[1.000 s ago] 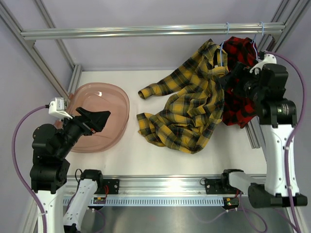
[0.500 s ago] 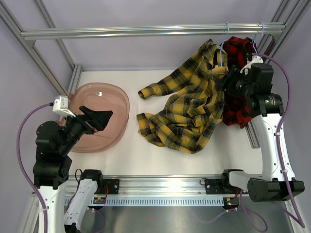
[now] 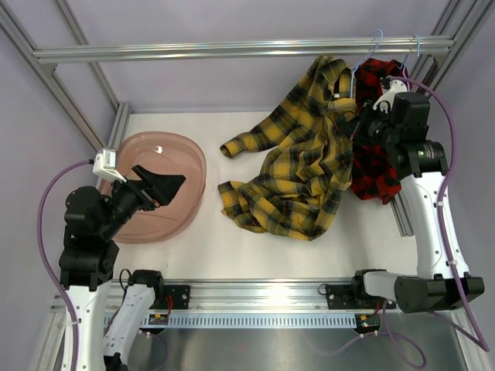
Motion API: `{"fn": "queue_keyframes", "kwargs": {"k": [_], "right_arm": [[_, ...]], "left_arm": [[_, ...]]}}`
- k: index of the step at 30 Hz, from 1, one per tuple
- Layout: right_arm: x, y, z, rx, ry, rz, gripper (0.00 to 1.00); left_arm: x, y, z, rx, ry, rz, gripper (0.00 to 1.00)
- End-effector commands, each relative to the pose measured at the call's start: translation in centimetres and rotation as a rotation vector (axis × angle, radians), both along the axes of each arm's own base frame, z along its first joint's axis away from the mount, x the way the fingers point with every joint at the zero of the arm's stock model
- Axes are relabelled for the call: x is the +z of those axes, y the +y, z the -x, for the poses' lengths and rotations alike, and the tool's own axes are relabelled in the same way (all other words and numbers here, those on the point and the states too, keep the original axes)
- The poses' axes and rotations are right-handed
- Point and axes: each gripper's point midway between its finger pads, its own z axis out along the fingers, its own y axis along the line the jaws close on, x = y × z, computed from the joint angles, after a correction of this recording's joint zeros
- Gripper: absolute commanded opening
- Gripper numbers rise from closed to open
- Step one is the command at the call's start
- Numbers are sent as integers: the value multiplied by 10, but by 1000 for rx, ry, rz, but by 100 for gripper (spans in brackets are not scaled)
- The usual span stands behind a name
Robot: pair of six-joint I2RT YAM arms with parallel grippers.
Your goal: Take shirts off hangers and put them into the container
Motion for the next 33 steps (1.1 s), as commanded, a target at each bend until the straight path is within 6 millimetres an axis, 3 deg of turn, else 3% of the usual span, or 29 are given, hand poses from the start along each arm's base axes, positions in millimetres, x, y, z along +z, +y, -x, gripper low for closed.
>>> {"fn": "queue_keyframes", "kwargs": {"k": [1, 2, 6, 12, 14, 15, 16, 18, 19, 20, 22, 23, 25, 26, 27, 29, 31, 33], "right_arm": [[63, 23, -3, 93, -192, 31, 0], [77, 31, 3, 109, -225, 33, 0], [102, 42, 29, 137, -277, 33, 0], [100, 43, 58, 144, -247, 33, 0], [79, 45, 63, 151, -193, 33, 0], [79, 45, 73, 159, -203, 25, 0], [60, 50, 76, 172, -162, 16, 0], [49, 56, 90, 206, -150, -4, 0], [43, 62, 95, 227, -136, -25, 0], [21, 75, 101, 279, -85, -33, 0], [10, 88, 113, 332, -63, -59, 0], [-10, 101, 122, 378, -16, -53, 0], [-25, 114, 131, 426, 11, -50, 0], [-40, 125, 140, 472, 46, -41, 0], [-45, 132, 143, 495, 59, -43, 0], [-52, 141, 148, 507, 71, -43, 0], [-50, 151, 159, 547, 71, -55, 0], [-47, 157, 167, 576, 69, -63, 0]], "left_arm": [[4, -14, -5, -85, 14, 40, 98], [2, -15, -5, -98, 16, 33, 98], [-5, -15, -10, -103, 30, 17, 98], [4, -19, -10, -132, -44, 11, 99], [10, -22, -11, -154, -61, 18, 99], [22, -24, -12, -165, -101, 19, 99], [26, -26, -15, -182, -107, 22, 99], [48, -31, -15, -219, -173, 22, 98], [52, -34, -16, -238, -176, 23, 97], [52, -40, -22, -263, -164, 17, 97], [64, -46, -26, -274, -188, 4, 96], [65, -56, -25, -305, -195, -14, 96], [61, -62, -41, -272, -170, -47, 95], [56, -76, -40, -306, -170, -75, 95], [43, -85, -51, -312, -123, -104, 95], [35, -93, -63, -281, -105, -155, 95], [17, -99, -81, -258, -57, -195, 95], [12, -102, -89, -254, -51, -202, 95]]}}
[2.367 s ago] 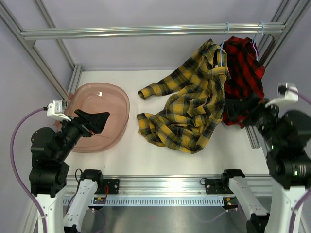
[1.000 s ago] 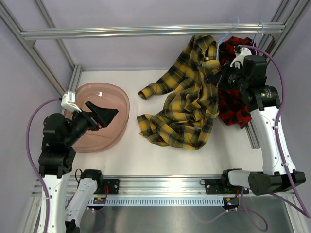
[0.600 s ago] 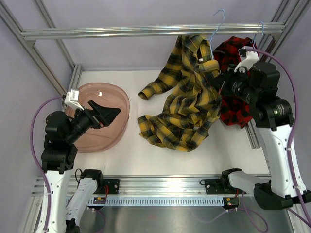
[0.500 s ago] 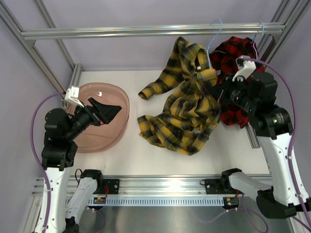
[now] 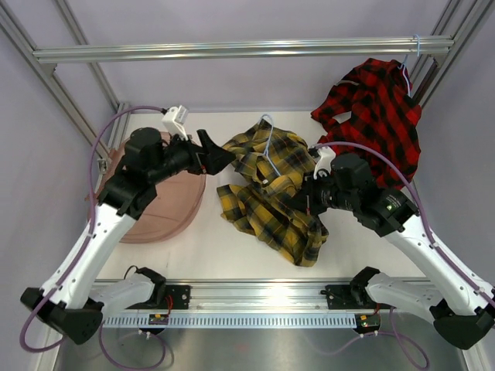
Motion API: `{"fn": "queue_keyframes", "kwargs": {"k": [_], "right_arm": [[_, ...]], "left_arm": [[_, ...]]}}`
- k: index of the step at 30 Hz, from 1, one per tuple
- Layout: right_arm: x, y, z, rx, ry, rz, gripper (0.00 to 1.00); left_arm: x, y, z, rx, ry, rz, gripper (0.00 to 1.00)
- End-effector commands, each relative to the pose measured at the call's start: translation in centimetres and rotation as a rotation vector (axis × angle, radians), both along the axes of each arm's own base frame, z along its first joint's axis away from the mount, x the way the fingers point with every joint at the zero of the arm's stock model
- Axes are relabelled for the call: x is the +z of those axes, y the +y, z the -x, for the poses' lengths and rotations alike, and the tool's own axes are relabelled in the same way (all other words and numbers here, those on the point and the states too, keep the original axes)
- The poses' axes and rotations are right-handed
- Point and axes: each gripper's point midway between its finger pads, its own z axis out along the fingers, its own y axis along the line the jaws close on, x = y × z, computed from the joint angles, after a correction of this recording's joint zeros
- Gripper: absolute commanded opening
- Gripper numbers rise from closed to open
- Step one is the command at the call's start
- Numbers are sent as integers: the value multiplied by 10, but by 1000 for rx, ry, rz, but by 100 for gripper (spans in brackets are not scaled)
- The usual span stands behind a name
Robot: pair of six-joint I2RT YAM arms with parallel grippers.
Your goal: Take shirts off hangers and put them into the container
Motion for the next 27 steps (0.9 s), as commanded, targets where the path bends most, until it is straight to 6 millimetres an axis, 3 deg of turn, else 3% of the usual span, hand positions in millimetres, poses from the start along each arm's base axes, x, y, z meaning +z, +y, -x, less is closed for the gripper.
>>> {"fn": "queue_keyframes", "kwargs": {"k": [1, 5, 8, 17, 21, 24, 27], "right_arm": [[42, 17, 4, 36, -104, -121, 0], [39, 24, 13, 82, -90, -127, 0], [38, 32, 19, 116, -81, -145, 0], [31, 48, 27, 179, -45, -152, 0], [32, 52, 30, 186, -46, -155, 0], [35, 52, 32, 192, -45, -166, 0], [38, 51, 35, 193, -46, -171, 0]], "left_arm": [[1, 4, -24, 80, -55, -53, 94], [-3, -13, -27, 52, -54, -54, 92], [1, -28, -29, 30, -82, -58, 82], [29, -62, -10, -68, -258, -40, 70], [22, -73, -15, -75, -245, -64, 70], [16, -77, -17, -75, -238, -81, 61], [12, -77, -20, -60, -233, -98, 60]]}}
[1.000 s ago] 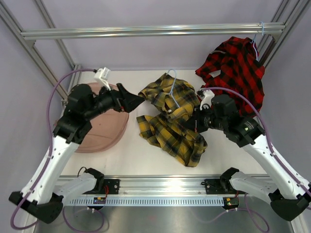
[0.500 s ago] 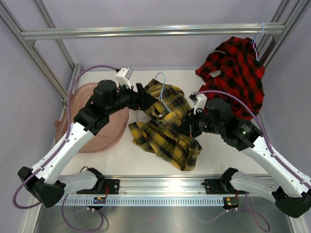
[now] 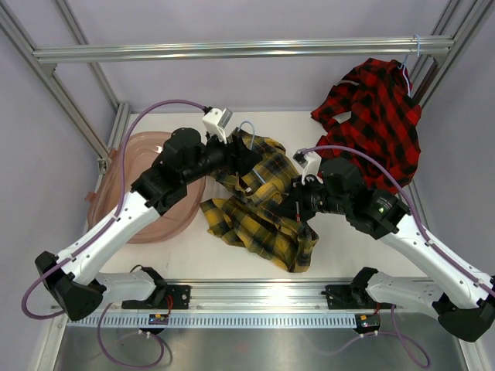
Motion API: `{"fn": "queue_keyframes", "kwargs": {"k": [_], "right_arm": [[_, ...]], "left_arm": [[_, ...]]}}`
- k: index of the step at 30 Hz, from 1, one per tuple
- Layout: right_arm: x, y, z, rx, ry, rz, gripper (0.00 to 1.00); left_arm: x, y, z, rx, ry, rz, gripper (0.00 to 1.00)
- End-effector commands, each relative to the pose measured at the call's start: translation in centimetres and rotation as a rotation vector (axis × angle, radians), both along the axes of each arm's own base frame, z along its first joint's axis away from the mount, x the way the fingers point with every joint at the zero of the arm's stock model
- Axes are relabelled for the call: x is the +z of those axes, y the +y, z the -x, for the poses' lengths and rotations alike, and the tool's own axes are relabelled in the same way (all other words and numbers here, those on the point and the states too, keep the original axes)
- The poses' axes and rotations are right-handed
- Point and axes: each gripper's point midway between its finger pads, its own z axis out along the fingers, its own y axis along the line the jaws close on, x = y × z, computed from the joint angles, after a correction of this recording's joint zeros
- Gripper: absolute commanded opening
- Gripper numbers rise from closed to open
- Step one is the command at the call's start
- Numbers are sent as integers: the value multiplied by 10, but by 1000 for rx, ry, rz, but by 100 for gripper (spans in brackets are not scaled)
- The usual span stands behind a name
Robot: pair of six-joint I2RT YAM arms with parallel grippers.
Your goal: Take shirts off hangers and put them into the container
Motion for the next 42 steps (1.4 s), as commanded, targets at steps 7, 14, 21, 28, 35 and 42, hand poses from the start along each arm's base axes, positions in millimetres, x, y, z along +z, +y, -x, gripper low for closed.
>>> {"fn": "queue_keyframes", "kwargs": {"k": [7, 14, 21, 28, 35, 42], "right_arm": [[37, 13, 19, 85, -58, -134, 0], [38, 15, 24, 101, -53, -138, 0], [37, 13, 24, 89, -57, -130, 0], [39, 0, 21, 47, -91, -91, 36], [41, -33, 30, -7, -134, -38, 75], [36, -51, 42, -23, -138, -35, 63]], "left_arm": [[25, 6, -13, 69, -105, -6, 58], [20, 4, -16, 69, -97, -28, 35], [14, 4, -15, 65, -77, -44, 8], [13, 12, -14, 109, -35, -59, 0], [37, 22, -21, 190, 11, -101, 0], [54, 24, -23, 191, -10, -113, 0]]}}
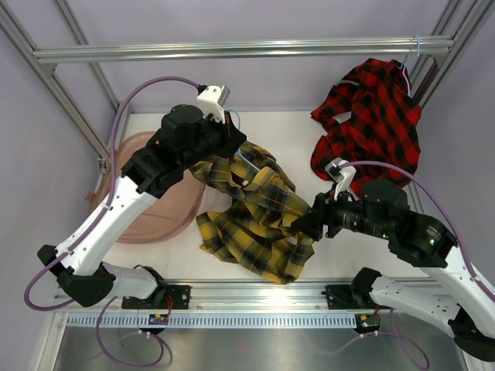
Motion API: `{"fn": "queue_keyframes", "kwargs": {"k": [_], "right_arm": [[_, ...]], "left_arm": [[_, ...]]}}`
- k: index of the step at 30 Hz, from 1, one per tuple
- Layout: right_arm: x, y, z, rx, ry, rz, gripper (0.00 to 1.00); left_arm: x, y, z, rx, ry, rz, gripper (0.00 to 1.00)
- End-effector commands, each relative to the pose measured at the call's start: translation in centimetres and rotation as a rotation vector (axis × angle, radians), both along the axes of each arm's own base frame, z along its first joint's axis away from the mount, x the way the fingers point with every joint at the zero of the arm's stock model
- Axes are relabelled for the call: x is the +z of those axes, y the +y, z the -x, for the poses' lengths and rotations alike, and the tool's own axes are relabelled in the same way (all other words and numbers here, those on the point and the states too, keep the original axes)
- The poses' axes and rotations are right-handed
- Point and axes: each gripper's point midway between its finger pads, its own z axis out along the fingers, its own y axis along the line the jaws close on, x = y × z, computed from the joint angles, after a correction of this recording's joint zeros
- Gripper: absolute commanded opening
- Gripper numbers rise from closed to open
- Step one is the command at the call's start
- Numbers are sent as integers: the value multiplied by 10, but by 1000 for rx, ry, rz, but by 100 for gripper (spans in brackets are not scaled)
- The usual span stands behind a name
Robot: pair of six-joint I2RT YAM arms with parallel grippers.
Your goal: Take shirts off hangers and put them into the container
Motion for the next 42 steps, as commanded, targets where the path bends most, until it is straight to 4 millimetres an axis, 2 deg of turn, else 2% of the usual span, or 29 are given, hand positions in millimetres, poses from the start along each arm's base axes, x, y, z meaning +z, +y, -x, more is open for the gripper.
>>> {"fn": "queue_keyframes", "kwargs": {"k": [1, 5, 7, 8, 10, 12, 15, 19, 22, 23, 25, 26, 28, 29, 31, 32, 35, 36, 39, 42], "right_arm": [[0, -11, 1, -30, -18, 24, 59], [7, -17, 5, -38, -35, 6, 52], [10, -21, 6, -47, -45, 2, 42], [8, -22, 6, -48, -41, 11, 25], [8, -25, 6, -61, -37, 18, 1], [7, -31, 6, -87, -32, 29, 0], [15, -47, 8, -149, -48, 10, 0], [33, -81, 15, -271, -71, -43, 0], [38, -120, 14, -457, -57, -78, 0], [33, -130, 15, -501, -44, -75, 0], [29, -144, 16, -570, -39, -113, 0], [19, -145, 15, -588, -28, -104, 0], [13, -145, 18, -588, -17, -143, 0], [5, -139, 15, -575, -11, -142, 0], [-3, -128, 15, -541, 10, -134, 0], [-6, -119, 14, -512, 23, -133, 0], [-4, -95, 12, -425, 13, -176, 0], [-2, -84, 19, -356, 20, -209, 0], [10, -72, 25, -286, -10, -329, 0], [23, -72, 32, -243, -68, -411, 0]], "left_arm": [[17, 4, -2, 26, -25, 8, 0], [11, 5, -5, 39, -18, -12, 0], [7, 5, -7, 44, -11, -22, 0], [6, 5, -7, 45, -11, -25, 0], [5, 5, -8, 48, -11, -26, 0], [6, 7, -13, 69, -20, -39, 0], [-4, 15, -25, 136, -10, -95, 0], [-18, 24, -40, 220, -8, -157, 0], [-18, 39, -51, 309, -26, -176, 0], [-16, 43, -53, 325, -30, -171, 0], [-2, 51, -55, 349, -44, -119, 0], [7, 48, -52, 321, -49, -81, 0], [29, 48, -49, 303, -69, -2, 0], [51, 44, -44, 266, -93, 49, 0], [70, 38, -36, 222, -94, 99, 0], [87, 28, -29, 166, -99, 151, 0], [106, 14, -18, 76, -98, 225, 0], [116, 14, -15, 70, -106, 248, 0], [118, 8, -10, 34, -87, 263, 0], [111, 11, -14, 59, -64, 245, 0]]}}
